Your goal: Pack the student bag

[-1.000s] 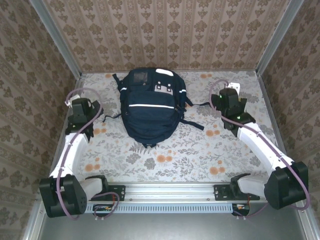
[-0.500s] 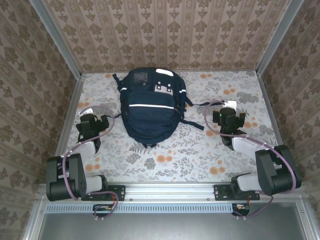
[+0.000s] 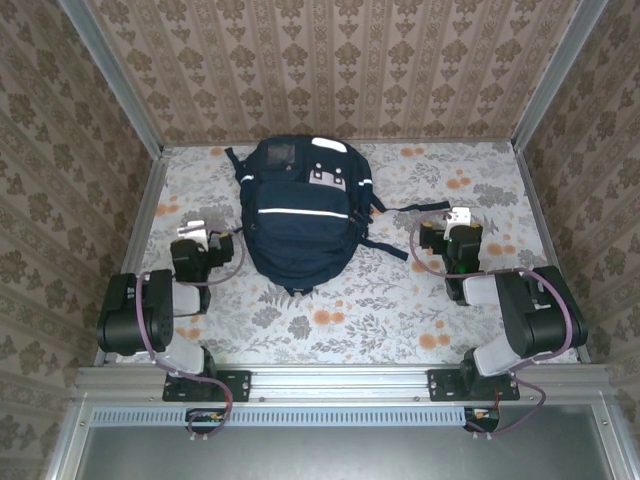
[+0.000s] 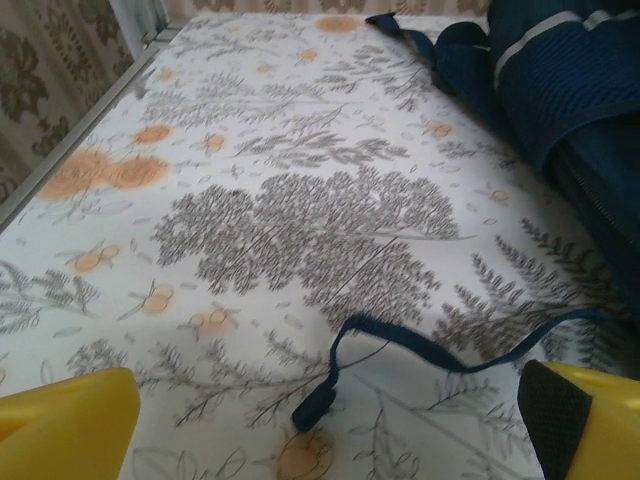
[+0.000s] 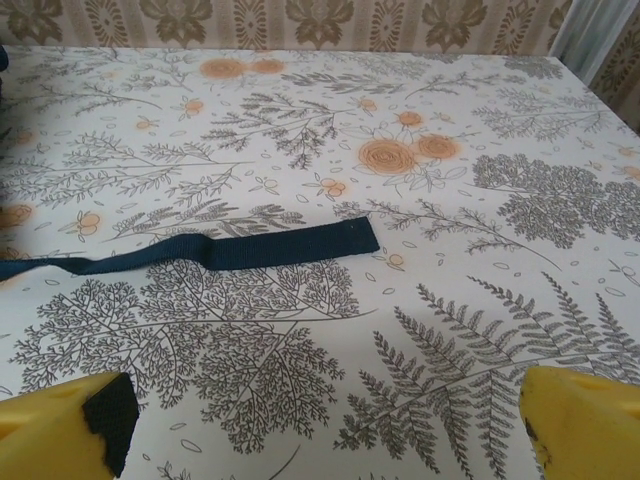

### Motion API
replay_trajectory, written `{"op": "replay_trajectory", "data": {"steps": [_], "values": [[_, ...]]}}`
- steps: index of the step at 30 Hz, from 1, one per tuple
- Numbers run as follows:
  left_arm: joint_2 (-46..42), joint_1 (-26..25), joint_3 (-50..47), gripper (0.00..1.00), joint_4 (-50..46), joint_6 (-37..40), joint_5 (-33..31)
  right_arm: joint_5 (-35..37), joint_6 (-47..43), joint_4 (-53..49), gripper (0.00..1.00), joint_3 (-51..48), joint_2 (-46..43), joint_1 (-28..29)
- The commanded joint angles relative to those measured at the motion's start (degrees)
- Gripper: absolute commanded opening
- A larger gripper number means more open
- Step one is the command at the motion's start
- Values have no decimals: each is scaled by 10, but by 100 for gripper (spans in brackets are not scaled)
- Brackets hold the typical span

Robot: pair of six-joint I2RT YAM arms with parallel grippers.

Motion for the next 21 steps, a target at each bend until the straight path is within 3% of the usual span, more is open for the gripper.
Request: {"op": "replay_trajectory", "data": {"steps": [1, 6, 21], "values": [[-4, -24, 49, 100, -42, 23, -62, -23, 1, 39, 100, -1, 6, -5], [-1, -40, 51, 100, -37, 37, -89, -23, 16, 16, 99, 11, 7, -14], [0, -32, 56, 100, -48, 36, -63, -27, 17, 15, 100, 12, 6, -17]]}}
